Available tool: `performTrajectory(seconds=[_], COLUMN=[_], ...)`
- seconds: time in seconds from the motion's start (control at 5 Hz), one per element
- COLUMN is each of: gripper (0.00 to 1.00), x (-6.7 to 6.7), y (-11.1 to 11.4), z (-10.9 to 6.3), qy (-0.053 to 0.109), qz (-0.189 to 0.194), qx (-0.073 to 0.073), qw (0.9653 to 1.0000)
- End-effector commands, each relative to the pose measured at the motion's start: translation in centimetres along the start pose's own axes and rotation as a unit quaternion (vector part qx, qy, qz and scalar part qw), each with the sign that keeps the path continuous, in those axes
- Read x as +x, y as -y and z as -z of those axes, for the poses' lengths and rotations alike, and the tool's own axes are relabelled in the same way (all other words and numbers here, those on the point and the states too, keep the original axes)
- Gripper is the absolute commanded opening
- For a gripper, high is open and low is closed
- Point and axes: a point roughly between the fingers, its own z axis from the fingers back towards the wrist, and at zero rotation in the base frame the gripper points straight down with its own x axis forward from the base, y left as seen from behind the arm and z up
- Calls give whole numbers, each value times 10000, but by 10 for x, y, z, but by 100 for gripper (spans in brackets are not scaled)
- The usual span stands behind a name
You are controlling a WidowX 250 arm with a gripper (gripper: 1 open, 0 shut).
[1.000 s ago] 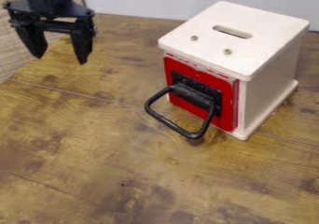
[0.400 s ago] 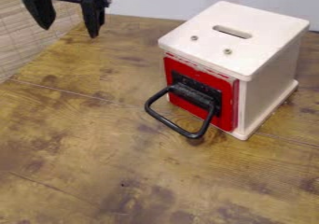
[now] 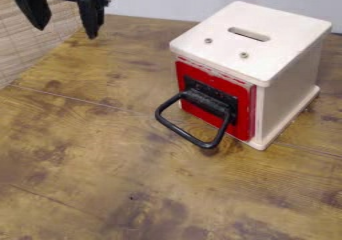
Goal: Close the drawer
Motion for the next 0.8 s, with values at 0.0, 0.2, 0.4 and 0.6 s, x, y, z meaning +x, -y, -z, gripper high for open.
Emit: performTrajectory(seconds=[0.0,0.2,0.4,0.6], gripper=[100,100,100,100], x=[4,-1,-2,4], y=[-17,10,26,4], z=[-12,-11,-14,-11], qy=[377,323,349,348], qz=[-117,28,284,114], qx=[-118,-191,-225,-172], qw=[9992,9993,9987,9992])
